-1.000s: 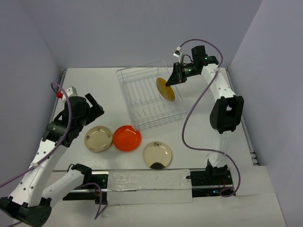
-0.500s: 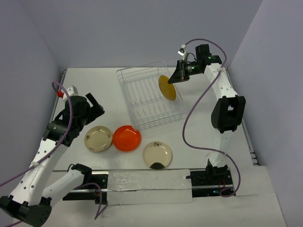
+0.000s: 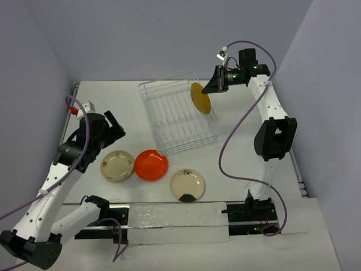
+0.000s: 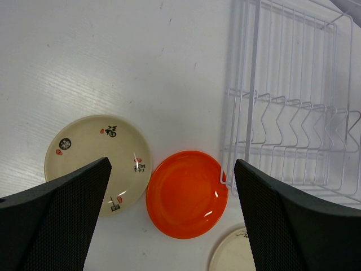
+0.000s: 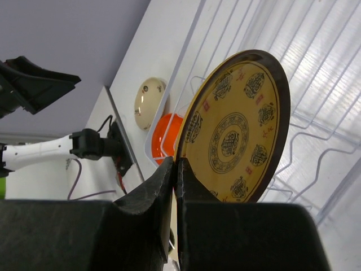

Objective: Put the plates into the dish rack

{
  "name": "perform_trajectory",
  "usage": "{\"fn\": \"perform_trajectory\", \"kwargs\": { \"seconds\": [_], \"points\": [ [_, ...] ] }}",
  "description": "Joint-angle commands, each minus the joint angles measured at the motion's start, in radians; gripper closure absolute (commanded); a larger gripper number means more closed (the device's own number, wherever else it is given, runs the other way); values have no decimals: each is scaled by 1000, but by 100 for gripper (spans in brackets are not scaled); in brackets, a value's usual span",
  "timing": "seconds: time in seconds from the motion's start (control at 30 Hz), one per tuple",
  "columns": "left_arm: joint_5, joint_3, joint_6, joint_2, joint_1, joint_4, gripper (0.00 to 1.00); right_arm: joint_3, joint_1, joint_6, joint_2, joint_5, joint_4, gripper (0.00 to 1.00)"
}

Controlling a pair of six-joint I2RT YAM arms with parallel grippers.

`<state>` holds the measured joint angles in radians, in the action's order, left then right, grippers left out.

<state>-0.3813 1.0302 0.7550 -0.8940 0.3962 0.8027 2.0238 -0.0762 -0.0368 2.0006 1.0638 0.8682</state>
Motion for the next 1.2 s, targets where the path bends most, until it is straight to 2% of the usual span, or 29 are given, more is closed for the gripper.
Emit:
{"fn": "perform_trajectory", "kwargs": {
  "seconds": [0.0, 0.57, 0.77, 0.93, 1.17],
  "points": [
    [2, 39, -13, 6, -7, -36, 1, -10, 19, -5, -2, -16, -36, 100],
    [11, 26, -9, -2, -7, -43, 1, -102, 33, 6, 35, 6, -49, 100],
    [10, 22, -9, -6, -7, -34, 1, -129, 35, 0, 56, -93, -60, 100],
    [-19, 31, -9, 0, -7, -14, 1, -166, 33, 61, 59, -108, -60, 100],
    [-30, 45, -3, -3, -7, -8, 1, -229, 29, 121, -1, -141, -60, 72]
  ]
}}
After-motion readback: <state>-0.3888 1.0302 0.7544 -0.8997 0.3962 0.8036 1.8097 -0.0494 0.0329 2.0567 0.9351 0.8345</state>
